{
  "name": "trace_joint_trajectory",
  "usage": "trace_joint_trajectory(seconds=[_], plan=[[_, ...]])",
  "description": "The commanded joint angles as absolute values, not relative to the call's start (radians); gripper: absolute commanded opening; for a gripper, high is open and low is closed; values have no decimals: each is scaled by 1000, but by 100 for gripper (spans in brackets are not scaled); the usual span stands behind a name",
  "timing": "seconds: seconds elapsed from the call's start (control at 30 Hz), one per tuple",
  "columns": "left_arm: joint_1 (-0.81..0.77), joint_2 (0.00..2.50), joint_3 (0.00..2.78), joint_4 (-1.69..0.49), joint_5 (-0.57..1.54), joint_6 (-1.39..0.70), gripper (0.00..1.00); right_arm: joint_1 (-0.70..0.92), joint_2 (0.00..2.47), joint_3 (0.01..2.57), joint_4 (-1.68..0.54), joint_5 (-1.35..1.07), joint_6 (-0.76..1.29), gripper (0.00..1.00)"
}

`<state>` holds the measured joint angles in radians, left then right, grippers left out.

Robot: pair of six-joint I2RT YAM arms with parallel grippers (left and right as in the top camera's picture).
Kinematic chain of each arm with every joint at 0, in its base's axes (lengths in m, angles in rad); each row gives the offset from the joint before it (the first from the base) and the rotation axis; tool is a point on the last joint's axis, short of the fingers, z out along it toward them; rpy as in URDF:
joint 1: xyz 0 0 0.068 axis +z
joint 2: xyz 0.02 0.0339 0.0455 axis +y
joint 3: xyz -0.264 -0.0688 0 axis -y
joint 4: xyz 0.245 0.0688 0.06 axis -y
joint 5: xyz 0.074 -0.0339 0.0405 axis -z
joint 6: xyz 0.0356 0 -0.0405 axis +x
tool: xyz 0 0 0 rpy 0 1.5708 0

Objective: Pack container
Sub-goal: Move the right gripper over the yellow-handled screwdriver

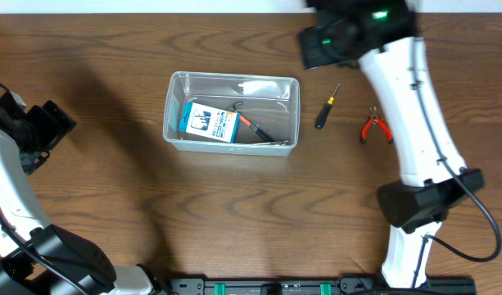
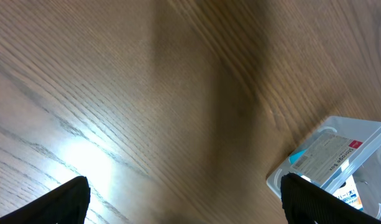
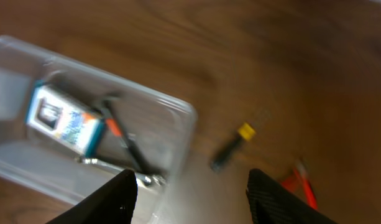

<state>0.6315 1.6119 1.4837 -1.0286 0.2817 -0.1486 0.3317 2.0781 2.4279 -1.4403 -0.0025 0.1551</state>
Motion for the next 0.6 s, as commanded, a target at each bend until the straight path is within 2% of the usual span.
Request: trace_joint_trajectory(seconds=[0.0,0.27,0.33,0.43,0.57], plan=[[627,1603,1494,-1032,276,-131,90,280,2117,2410,-1483,27,308,61],[627,1603,1494,-1032,276,-131,91,229,2133,2253,-1392,30,372,63],[627,1603,1494,-1032,276,-131,91,229,2133,2193,-1336,30,414,68],[627,1603,1494,-1032,276,-131,91,229,2133,2107,-1268,30,533,73],[627,1603,1494,-1032,276,-131,91,228,2133,2008,-1216,29,742,74]])
